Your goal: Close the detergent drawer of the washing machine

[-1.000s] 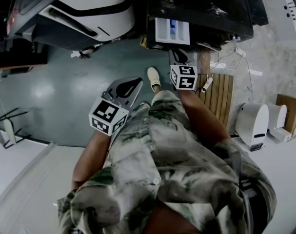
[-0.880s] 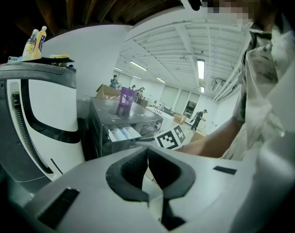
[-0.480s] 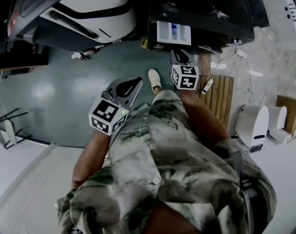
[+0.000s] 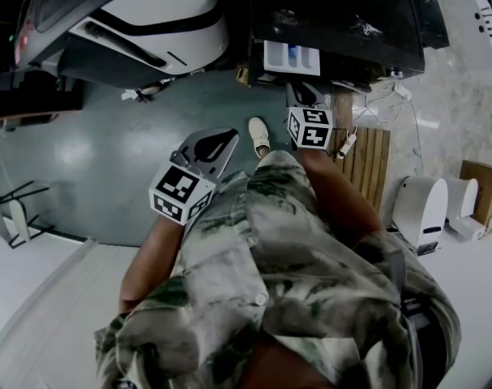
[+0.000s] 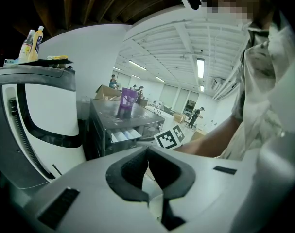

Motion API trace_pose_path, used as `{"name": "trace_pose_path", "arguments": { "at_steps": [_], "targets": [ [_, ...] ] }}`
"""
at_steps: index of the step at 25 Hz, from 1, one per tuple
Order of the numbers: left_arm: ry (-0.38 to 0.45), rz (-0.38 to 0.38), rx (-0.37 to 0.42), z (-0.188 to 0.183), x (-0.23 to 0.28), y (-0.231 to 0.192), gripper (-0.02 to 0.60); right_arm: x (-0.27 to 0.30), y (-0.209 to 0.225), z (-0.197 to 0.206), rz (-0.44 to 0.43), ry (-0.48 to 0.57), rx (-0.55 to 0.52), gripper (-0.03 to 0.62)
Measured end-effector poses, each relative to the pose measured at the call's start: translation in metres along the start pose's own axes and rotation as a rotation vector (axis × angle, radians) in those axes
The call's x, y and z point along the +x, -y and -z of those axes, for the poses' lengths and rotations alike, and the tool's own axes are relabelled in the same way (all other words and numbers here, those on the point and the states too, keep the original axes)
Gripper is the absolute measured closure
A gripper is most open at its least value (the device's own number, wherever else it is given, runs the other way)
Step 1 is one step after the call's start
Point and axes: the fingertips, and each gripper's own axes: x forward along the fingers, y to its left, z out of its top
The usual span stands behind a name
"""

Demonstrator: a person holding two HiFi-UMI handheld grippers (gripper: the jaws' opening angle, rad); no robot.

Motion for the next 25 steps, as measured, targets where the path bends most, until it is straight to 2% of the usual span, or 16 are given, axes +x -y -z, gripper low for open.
{"name": "trace_pose_path", "arguments": {
  "at_steps": [25],
  "targets": [
    [-0.003, -0.032, -0.008, -0.016, 0.012, -0.021, 0.557, 0.027, 0.012, -0.019, -0.002, 0.009, 0.013, 0.513]
  ]
}}
